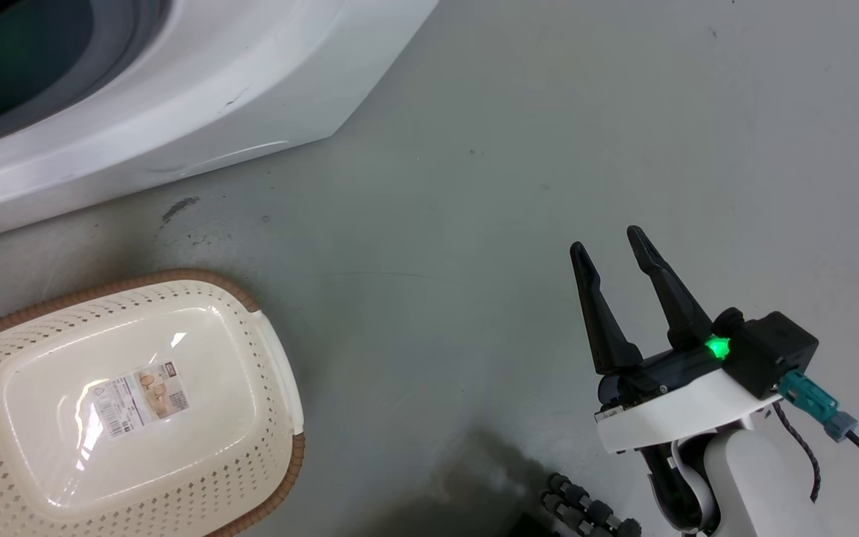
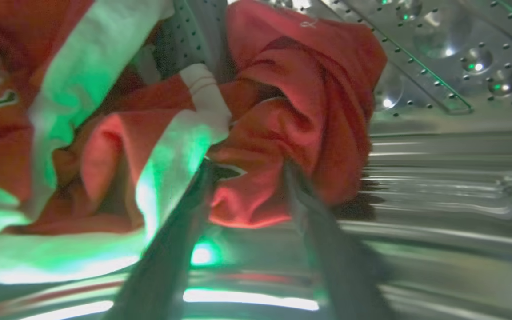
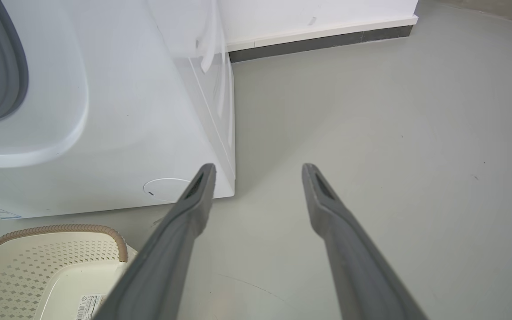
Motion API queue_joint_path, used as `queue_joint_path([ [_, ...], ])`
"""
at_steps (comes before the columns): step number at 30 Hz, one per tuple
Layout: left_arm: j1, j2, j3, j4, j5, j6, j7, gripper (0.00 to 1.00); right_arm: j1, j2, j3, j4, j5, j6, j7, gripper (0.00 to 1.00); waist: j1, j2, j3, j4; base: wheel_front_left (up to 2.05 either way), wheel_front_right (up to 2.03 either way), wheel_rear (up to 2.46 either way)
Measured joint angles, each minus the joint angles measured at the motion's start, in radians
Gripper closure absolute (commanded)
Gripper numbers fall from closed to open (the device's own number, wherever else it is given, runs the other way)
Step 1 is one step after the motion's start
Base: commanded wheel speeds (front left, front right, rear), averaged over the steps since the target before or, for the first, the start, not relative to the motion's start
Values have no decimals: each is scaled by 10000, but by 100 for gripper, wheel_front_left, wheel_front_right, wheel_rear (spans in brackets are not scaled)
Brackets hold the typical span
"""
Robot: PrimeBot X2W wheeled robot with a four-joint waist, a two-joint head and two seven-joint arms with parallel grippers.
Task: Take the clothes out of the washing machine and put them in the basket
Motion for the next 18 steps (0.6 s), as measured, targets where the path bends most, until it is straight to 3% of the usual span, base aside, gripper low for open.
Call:
queue_joint_path([
  [3, 61, 6, -104, -23, 25, 104, -40, 100, -5, 0, 36, 6, 94, 0, 0, 0, 0, 0, -18, -64, 0, 0, 0],
  [8, 576, 173, -268, -318, 199, 307, -1026, 100, -31, 0, 25, 81, 180, 0, -2, 0, 0, 0, -136, -63, 0, 0, 0],
  [18, 1755, 104, -347, -1189, 201, 435, -4485, 100, -112, 2, -226, 261, 19, 0, -4, 0, 0, 0, -788, 275, 0, 0, 0],
])
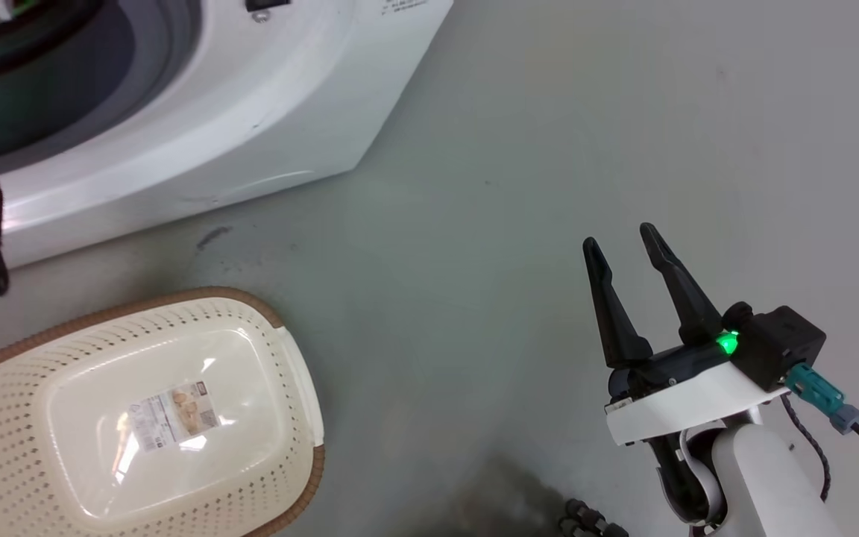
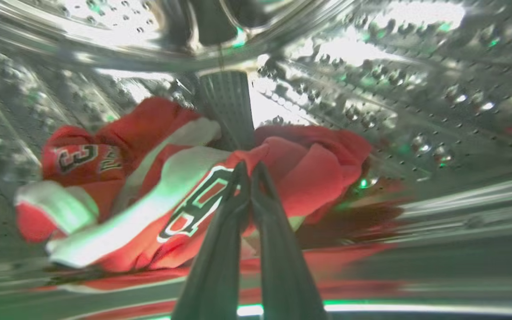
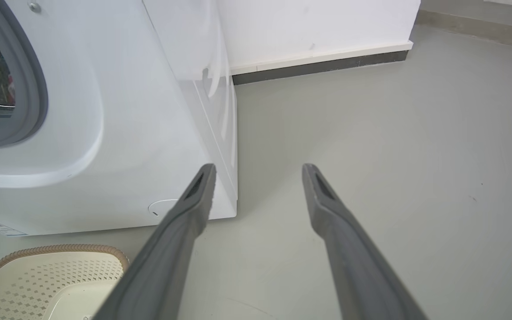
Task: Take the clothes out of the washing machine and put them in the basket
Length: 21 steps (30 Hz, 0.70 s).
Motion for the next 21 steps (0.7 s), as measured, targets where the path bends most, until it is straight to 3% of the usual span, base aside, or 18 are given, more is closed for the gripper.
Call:
queue_joint_path([
  [14, 2055, -966, 12, 263, -378, -234, -4665, 100, 466, 6, -543, 433, -589, 0, 0, 0, -1, 0, -1861, 750, 0, 0, 0],
  [21, 3123, -1538, 125, -13, -625, -337, -5375, 100, 871, 6, -777, 602, -794, 0, 10, 0, -1, 0, -2842, 1206, 0, 0, 0],
])
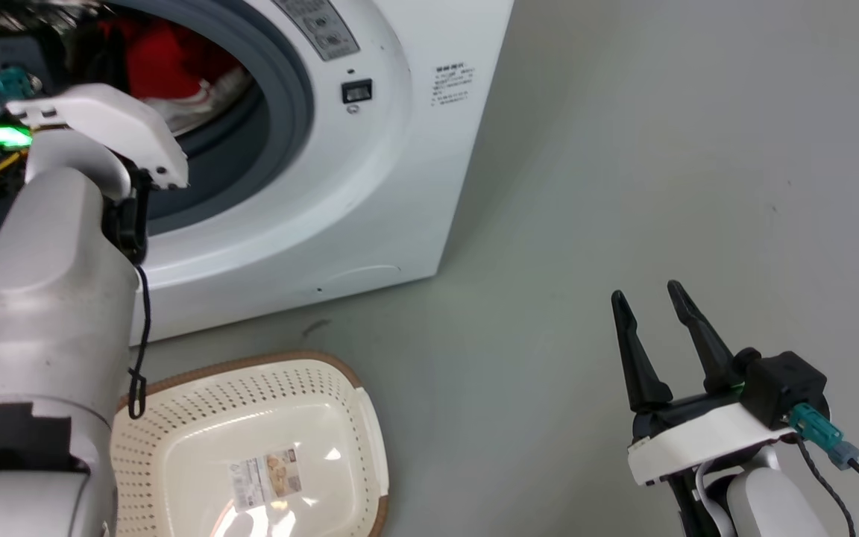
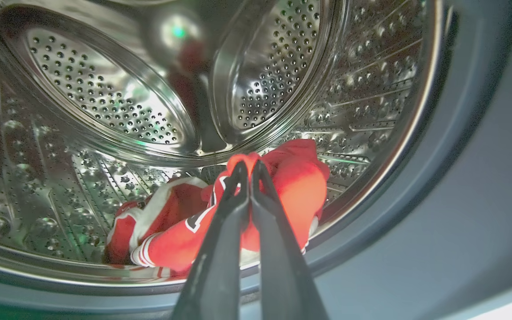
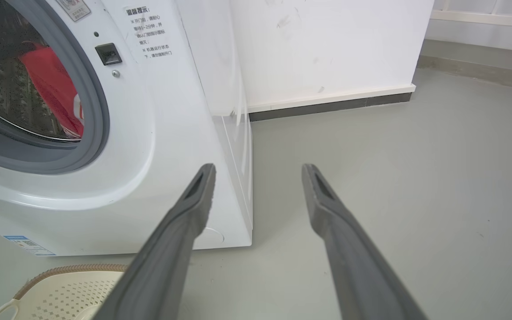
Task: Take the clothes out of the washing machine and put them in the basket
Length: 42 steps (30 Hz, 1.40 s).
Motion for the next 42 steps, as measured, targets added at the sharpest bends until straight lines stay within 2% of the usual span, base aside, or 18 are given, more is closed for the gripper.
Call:
queue_joint_path([
  [11, 2626, -646, 771, -2955, -98, 2, -29, 100, 561, 2, -268, -79, -171, 0, 328, 0, -1, 0, -1264, 648, 0, 0, 0],
  [21, 4688, -1166, 1072, -5474, 284, 25, -33, 100, 1222, 0, -650, -380, -372, -2, 631, 0, -1, 0, -2183, 1264, 0, 0, 0],
  [32, 7535, -1657, 880, -8473, 610, 502, 38, 100, 1935, 0, -1175, -892, -729, 0, 1135, 0, -1, 0, -3133, 1999, 0, 0, 0],
  [42, 10651, -1904, 244, -11582, 798, 1229, 1062, 100, 2377, 0, -1388, -1388, -830, 0, 1444, 0, -1, 0, -3460, 2411, 0, 0, 0],
])
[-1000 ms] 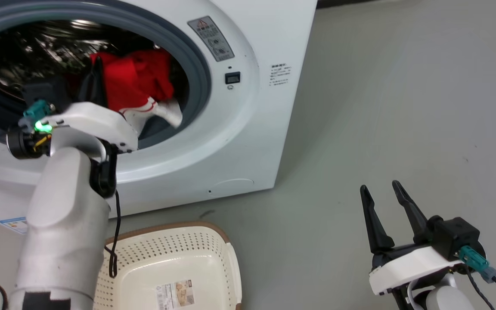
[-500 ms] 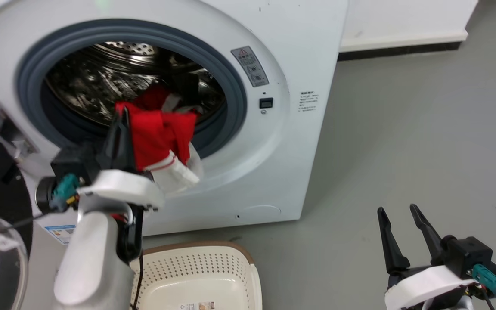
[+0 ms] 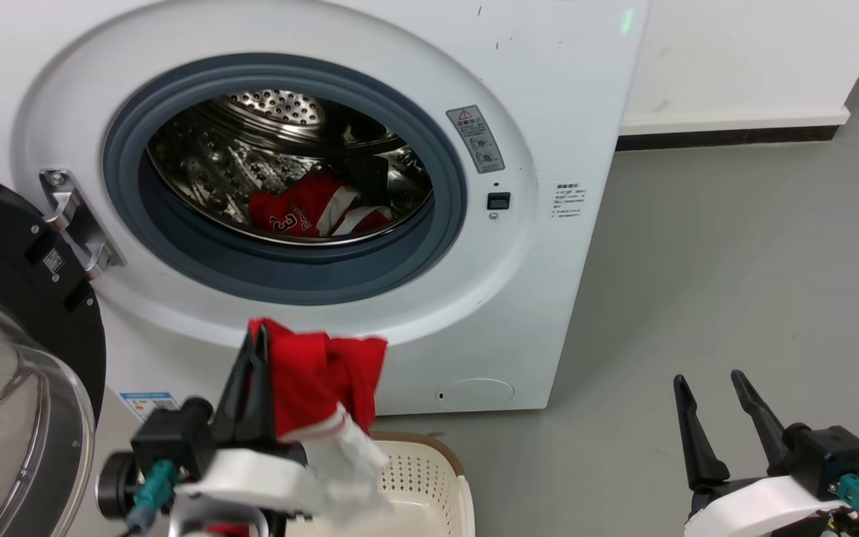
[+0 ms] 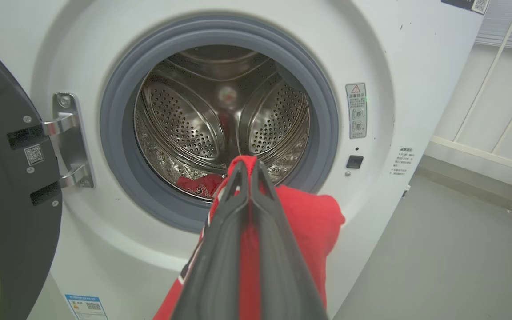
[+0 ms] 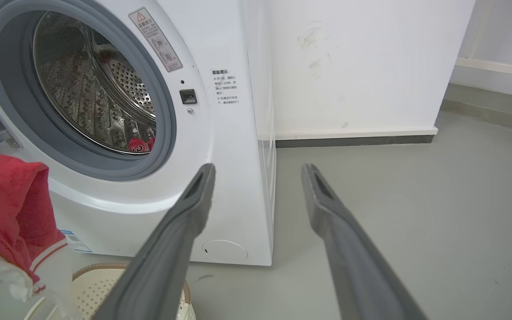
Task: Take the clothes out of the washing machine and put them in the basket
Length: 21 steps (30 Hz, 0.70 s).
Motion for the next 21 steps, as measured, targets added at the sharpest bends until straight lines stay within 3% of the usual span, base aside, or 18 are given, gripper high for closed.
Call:
queue_joint_path([
  [4, 857, -63, -288, -337, 44, 171, 378, 100, 3, -2, -58, -205, -29, 0, 54, 0, 0, 0, 176, 131, 0, 0, 0],
  [8, 1253, -121, -470, 270, -42, 268, 433, 100, -100, 0, -38, -301, -58, -2, 59, 0, 1, 0, 517, 214, 0, 0, 0],
  [14, 1135, -224, -648, 2441, -391, 90, 81, 100, -498, 0, 104, -370, -58, -2, 33, 0, 2, 0, 1231, 275, 0, 0, 0],
  [21, -430, -274, -548, 5776, -631, -25, -468, 100, -1215, 0, 349, -376, -107, -2, -50, 0, 3, 0, 2373, 214, 0, 0, 0],
])
